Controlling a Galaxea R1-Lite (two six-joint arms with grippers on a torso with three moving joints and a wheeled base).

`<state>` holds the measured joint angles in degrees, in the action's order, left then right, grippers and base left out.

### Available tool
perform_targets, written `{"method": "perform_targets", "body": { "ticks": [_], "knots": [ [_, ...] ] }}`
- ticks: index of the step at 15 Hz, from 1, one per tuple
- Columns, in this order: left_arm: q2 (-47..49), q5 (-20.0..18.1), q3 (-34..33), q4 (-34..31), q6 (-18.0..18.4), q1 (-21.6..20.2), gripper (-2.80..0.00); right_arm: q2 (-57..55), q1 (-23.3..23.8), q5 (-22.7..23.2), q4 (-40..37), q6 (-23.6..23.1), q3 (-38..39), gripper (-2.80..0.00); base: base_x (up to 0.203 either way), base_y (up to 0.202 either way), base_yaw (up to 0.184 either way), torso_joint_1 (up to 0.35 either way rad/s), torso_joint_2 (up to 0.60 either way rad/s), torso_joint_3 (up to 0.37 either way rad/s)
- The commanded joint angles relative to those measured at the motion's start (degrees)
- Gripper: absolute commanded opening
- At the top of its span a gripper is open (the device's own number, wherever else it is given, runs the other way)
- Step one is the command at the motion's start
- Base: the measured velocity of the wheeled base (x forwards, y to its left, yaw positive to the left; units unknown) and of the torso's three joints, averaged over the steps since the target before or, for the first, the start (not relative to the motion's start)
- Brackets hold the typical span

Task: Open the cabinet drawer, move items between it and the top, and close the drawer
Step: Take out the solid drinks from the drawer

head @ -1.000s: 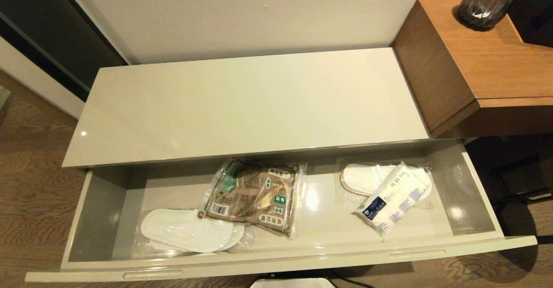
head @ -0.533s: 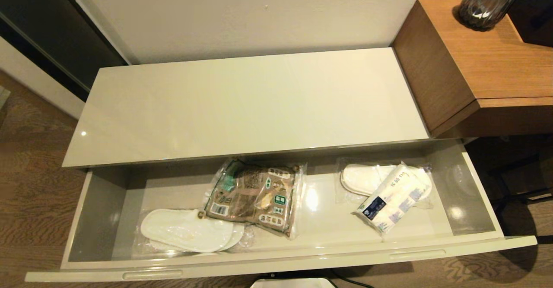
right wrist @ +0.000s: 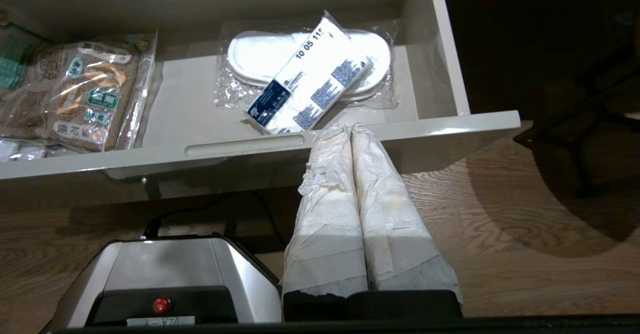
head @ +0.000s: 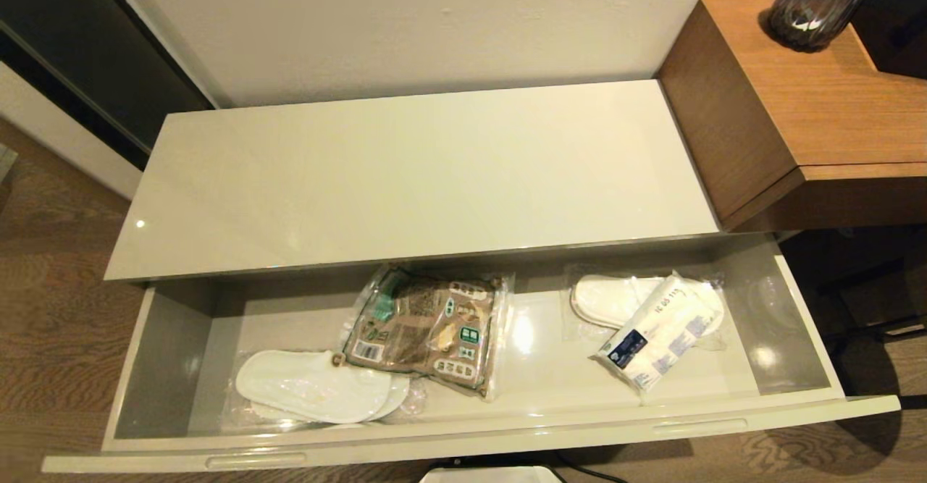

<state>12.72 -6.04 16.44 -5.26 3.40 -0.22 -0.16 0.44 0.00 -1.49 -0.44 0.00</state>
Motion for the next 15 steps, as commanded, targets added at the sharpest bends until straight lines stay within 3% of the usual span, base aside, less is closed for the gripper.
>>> {"method": "perform_targets", "body": {
  "ticks": [1,4,7,9,12,15],
  "knots": [
    [16.7,-1.6,9.4,-1.5,0.1,-0.1,-2.8,-0.2,0.0,0.0,0.0,0.0,0.0,-2.8,0.0,0.0,0.0,0.0,0.0,0.0],
    [36.0,-3.7,21.5,-6.9,3.9,0.1,-2.8,-0.2,0.0,0.0,0.0,0.0,0.1,-2.8,0.0,0.0,0.0,0.0,0.0,0.0],
    [50.0,-5.4,27.2,-10.2,13.1,1.0,-2.8,-0.2,0.0,0.0,0.0,0.0,0.0,-2.8,0.0,0.0,0.0,0.0,0.0,0.0],
    [56.7,-5.8,29.2,-10.9,17.5,4.4,-2.8,-0.2,0.0,0.0,0.0,0.0,0.0,-2.8,0.0,0.0,0.0,0.0,0.0,0.0],
    [66.1,-5.6,30.6,-9.1,18.7,9.8,-2.8,-0.2,0.0,0.0,0.0,0.0,0.0,-2.8,0.0,0.0,0.0,0.0,0.0,0.0],
    [76.7,-5.2,31.1,1.2,18.1,12.1,-2.8,-0.2,0.0,0.0,0.0,0.0,0.1,-2.8,0.0,0.0,0.0,0.0,0.0,0.0]
  ]
}}
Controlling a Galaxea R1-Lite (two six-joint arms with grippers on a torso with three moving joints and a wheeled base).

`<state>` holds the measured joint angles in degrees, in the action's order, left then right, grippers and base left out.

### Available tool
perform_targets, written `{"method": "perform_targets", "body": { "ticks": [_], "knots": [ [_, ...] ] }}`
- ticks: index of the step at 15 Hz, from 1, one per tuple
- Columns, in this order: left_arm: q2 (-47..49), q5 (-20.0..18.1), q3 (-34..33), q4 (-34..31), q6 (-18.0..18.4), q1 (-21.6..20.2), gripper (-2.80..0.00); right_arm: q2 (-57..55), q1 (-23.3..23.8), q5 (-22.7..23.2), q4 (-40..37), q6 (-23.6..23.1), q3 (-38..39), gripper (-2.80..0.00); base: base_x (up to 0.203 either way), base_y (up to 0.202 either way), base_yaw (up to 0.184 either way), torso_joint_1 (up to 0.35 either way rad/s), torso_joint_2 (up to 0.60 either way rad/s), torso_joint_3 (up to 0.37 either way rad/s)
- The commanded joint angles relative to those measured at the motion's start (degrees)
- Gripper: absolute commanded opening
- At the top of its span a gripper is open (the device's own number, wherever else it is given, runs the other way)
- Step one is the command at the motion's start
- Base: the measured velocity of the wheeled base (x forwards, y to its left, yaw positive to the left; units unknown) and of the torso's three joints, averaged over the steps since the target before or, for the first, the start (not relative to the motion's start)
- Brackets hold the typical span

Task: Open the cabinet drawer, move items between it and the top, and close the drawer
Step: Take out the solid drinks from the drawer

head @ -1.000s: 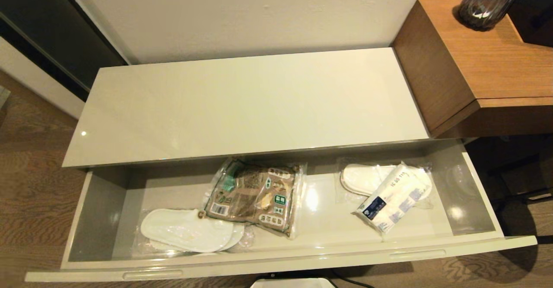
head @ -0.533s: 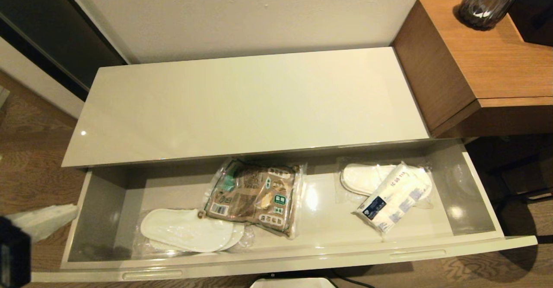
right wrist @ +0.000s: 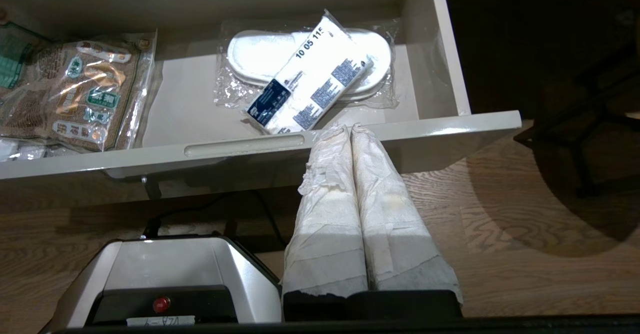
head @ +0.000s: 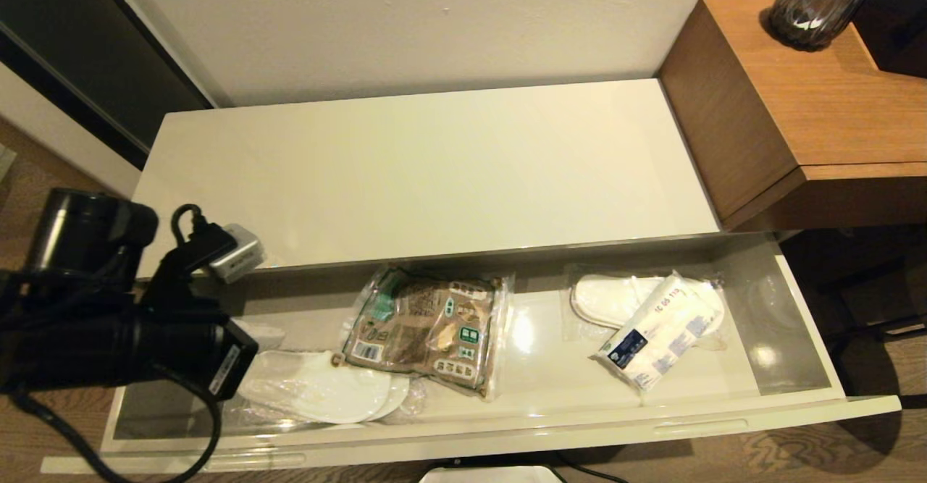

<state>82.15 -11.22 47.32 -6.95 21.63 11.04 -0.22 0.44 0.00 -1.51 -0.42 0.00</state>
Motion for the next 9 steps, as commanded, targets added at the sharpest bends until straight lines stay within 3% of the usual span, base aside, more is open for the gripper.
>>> {"method": "perform_targets", "body": {
  "ticks": [1,3,4,6,9],
  "knots": [
    [10.8,0.9,0.3,9.7,-1.8,1.5,-2.8,-0.1,0.0,0.0,0.0,0.0,0.0,-2.8,0.0,0.0,0.0,0.0,0.0,0.0],
    [16.7,5.1,1.2,18.7,-9.8,4.0,-2.8,-0.2,0.0,0.0,0.0,0.0,0.0,-2.8,0.0,0.0,0.0,0.0,0.0,0.0],
    [18.1,6.2,3.0,18.1,-12.0,4.7,-2.8,-0.1,0.0,0.0,0.0,0.0,0.0,-2.8,0.0,0.0,0.0,0.0,0.0,0.0],
    [20.0,6.5,8.5,12.1,-15.4,4.8,-2.8,-0.1,0.0,0.0,0.0,0.0,0.0,-2.8,0.0,0.0,0.0,0.0,0.0,0.0],
    [21.4,6.3,17.6,0.1,-27.4,4.8,-2.8,-0.1,0.0,0.0,0.0,0.0,0.0,-2.8,0.0,0.0,0.0,0.0,0.0,0.0]
  ]
}}
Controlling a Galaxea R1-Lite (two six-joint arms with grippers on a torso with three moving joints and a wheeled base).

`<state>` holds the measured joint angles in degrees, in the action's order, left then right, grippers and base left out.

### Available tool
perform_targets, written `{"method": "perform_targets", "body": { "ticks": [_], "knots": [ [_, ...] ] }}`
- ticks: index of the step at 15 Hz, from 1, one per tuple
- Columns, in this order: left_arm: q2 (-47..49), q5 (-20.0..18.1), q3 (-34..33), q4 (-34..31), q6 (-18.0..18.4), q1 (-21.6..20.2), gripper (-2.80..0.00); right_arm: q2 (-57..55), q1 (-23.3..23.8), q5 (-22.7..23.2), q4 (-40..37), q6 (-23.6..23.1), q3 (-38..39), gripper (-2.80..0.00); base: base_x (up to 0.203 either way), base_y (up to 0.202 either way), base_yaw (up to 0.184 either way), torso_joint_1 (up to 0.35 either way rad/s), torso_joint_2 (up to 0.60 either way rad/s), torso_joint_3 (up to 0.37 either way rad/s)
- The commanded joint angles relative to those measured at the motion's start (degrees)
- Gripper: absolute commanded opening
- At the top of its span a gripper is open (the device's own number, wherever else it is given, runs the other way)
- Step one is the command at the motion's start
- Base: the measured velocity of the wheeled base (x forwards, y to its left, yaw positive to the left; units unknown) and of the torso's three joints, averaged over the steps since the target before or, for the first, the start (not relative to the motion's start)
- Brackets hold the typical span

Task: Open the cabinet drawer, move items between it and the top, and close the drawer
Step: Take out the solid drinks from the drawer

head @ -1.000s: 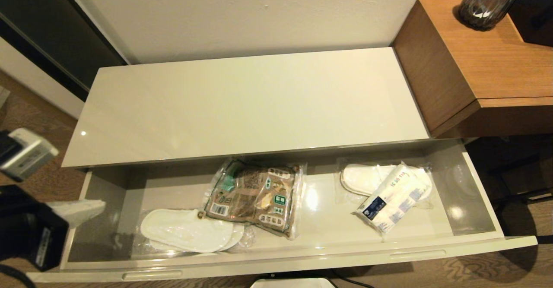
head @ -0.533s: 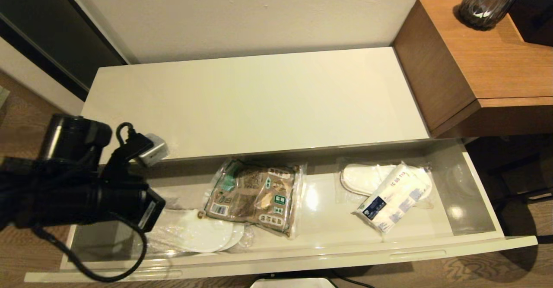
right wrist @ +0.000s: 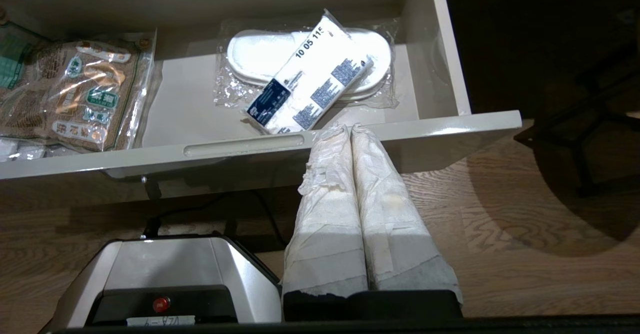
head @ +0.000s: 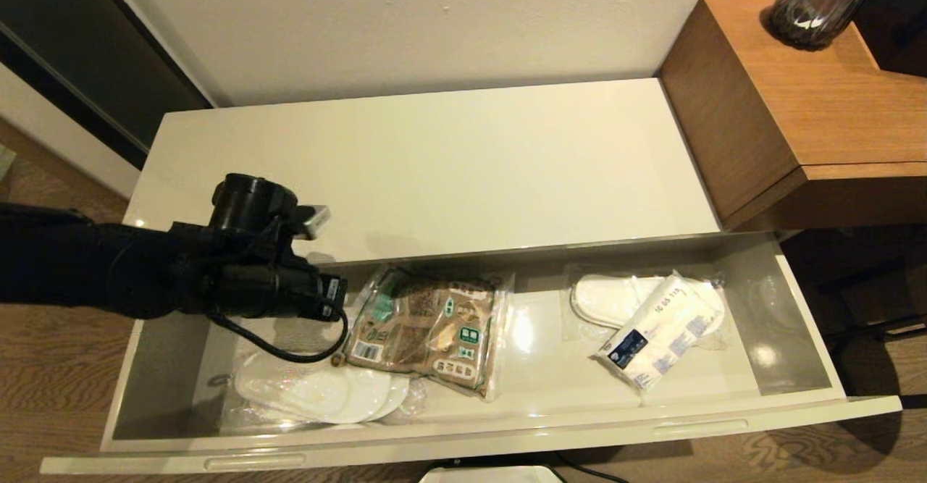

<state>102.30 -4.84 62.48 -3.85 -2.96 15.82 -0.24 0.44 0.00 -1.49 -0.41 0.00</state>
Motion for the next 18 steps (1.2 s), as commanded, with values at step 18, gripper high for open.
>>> {"method": "perform_targets", "body": {
  "ticks": [18],
  "knots": [
    [11.1,2.0,-17.4,18.0,-24.3,-6.9,-2.8,-0.1,0.0,0.0,0.0,0.0,0.0,-2.8,0.0,0.0,0.0,0.0,0.0,0.0]
  ]
}}
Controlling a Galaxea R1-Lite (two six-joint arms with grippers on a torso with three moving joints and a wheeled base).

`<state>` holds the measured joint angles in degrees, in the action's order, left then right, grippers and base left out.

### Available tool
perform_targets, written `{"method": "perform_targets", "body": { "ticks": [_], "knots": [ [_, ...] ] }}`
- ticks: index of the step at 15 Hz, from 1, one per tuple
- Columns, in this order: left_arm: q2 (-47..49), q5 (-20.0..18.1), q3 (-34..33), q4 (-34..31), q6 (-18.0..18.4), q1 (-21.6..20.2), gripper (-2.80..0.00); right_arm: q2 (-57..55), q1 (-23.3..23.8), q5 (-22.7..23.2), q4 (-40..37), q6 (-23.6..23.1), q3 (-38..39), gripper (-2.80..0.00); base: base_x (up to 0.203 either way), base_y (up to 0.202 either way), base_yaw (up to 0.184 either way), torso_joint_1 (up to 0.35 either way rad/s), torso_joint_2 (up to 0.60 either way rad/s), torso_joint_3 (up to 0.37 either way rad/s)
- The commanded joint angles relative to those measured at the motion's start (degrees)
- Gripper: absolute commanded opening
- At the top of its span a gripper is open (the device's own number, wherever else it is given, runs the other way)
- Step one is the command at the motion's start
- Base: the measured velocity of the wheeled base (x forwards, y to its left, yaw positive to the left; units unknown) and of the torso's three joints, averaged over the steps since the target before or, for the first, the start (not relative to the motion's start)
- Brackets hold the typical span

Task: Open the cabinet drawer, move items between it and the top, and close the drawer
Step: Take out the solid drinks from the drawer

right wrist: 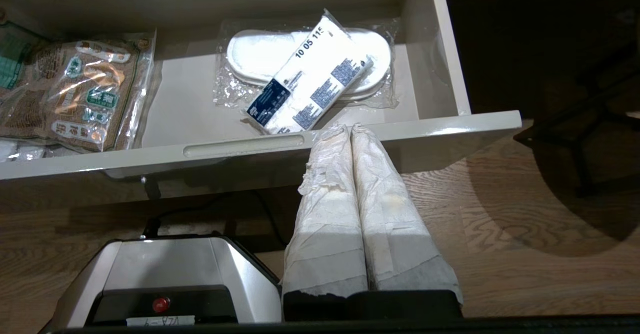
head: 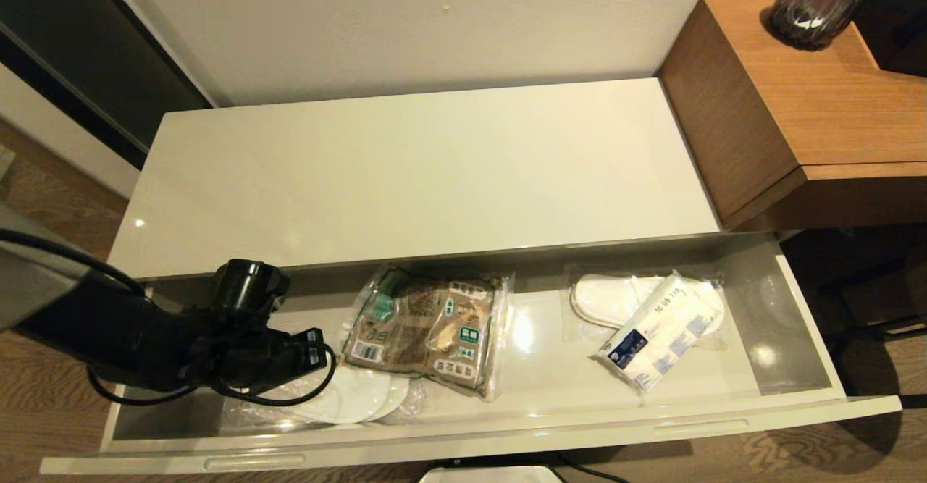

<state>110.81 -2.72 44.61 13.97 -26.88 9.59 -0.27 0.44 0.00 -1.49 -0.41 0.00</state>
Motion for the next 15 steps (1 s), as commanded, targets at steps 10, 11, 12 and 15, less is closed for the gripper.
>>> {"method": "perform_targets", "body": {
  "ticks": [10,11,12,15],
  "knots": [
    [8.9,-7.4,6.6,0.2,-7.4,-1.1,-2.8,-0.1,0.0,0.0,0.0,0.0,0.1,-2.8,0.0,0.0,0.0,0.0,0.0,0.0],
    [9.8,-8.7,7.5,0.2,-9.1,-1.4,-2.8,-0.1,0.0,0.0,0.0,0.0,0.0,-2.8,0.0,0.0,0.0,0.0,0.0,0.0],
    [10.7,-9.2,8.3,0.2,-10.5,-1.9,-2.8,-0.1,0.0,0.0,0.0,0.0,0.0,-2.8,0.0,0.0,0.0,0.0,0.0,0.0],
    [11.5,-10.5,11.5,-0.6,-15.9,-4.0,0.0,-0.1,0.0,0.0,0.0,0.0,0.0,-2.8,0.0,0.0,0.0,0.0,0.0,0.0]
  ]
}}
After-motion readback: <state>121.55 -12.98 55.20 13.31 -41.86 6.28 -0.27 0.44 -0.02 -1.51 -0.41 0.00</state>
